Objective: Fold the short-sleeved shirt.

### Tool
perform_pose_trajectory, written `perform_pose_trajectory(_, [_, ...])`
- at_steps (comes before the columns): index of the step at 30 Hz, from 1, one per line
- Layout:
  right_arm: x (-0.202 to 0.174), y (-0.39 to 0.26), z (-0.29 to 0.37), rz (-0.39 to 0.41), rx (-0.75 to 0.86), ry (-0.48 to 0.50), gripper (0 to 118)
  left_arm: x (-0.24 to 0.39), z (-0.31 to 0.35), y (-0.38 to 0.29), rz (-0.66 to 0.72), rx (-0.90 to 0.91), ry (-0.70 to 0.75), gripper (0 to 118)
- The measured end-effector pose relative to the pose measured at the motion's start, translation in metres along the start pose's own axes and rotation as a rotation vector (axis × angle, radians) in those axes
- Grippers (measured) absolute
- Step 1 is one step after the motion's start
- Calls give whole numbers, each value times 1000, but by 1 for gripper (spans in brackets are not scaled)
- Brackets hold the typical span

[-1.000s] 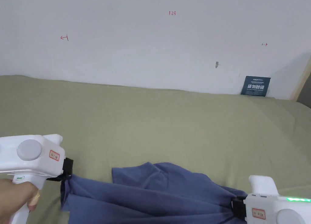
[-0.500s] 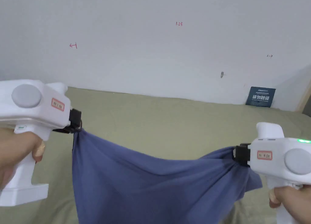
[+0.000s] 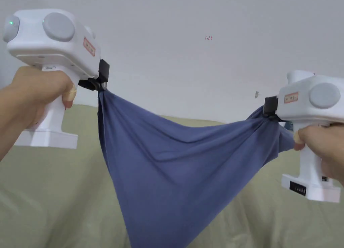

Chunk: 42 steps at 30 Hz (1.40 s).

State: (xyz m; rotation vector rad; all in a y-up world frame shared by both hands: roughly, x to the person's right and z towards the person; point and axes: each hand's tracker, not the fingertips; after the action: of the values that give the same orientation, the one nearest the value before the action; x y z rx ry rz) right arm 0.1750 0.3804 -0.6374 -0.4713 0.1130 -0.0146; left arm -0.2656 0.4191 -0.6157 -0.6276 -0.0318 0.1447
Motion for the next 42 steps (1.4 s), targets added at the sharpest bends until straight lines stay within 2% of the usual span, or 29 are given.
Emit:
perform_pose_trajectory(9, [2,49,-25,-10,90,-15,11,-8,-8,39,47,50,55,0])
perform_pose_trajectory(20, [10,16,-48,-20,49,-3,11,-11,-20,11,40,26,48,0])
perform_pose_trajectory(28, [30,-59,-32,-9,-42,-1,11,-27,-32,-75,55,-70,2,0])
perform_pose_trajectory(31, [44,-95,-22,-75,-75,6,11,-34,-32,-114,82,-109,-10,0])
perform_pose_trajectory(34, [52,-132,-14,-55,-144,-17,11,-41,-30,-159,108,-159,-23,0])
perform_pose_trajectory(42, [59,-234,29,-114,-280,-15,11,-45,-12,-284,207,-284,-35,0])
